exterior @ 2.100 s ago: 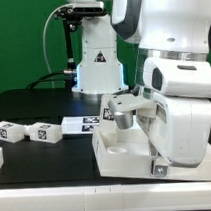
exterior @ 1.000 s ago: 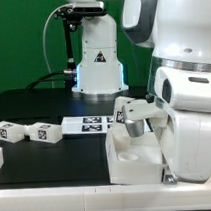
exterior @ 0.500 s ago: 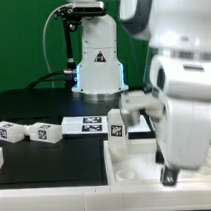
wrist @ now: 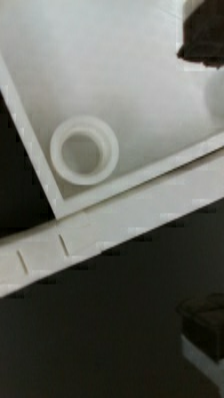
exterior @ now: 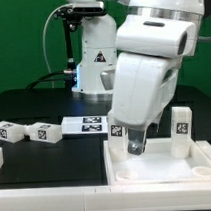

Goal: Assemble square table

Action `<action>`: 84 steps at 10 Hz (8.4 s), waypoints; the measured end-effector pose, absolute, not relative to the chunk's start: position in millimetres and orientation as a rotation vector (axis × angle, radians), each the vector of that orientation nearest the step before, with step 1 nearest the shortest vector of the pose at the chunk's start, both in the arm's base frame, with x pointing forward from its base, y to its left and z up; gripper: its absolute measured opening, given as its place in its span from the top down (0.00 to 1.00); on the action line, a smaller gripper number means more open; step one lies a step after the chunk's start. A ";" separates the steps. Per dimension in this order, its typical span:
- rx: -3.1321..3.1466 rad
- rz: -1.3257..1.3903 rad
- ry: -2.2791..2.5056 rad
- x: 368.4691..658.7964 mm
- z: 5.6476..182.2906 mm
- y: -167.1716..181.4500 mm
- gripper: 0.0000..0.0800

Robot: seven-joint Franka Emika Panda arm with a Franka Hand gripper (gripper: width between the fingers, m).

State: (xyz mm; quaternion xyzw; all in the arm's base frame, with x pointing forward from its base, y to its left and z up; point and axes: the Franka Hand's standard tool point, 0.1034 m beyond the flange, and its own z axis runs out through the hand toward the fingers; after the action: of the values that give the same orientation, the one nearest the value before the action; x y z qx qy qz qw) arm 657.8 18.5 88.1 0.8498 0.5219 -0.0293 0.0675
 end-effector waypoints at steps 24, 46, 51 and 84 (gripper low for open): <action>2.630 -0.093 1.494 430.4 47.8 -92.1 0.19; 2.366 -0.789 1.402 404.7 22.9 -116.0 0.19; 2.377 -0.800 1.321 408.3 22.7 -132.8 0.19; 2.473 -0.836 1.307 439.7 104.6 -135.6 0.65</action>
Offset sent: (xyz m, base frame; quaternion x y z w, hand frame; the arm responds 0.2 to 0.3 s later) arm -0.0555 -0.0459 0.0266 0.0685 -0.0444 -0.0148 0.9966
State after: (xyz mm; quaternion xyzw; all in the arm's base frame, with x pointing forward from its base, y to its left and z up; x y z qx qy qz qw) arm 439.7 -135.6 104.6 0.8418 0.4449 -0.2847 0.1110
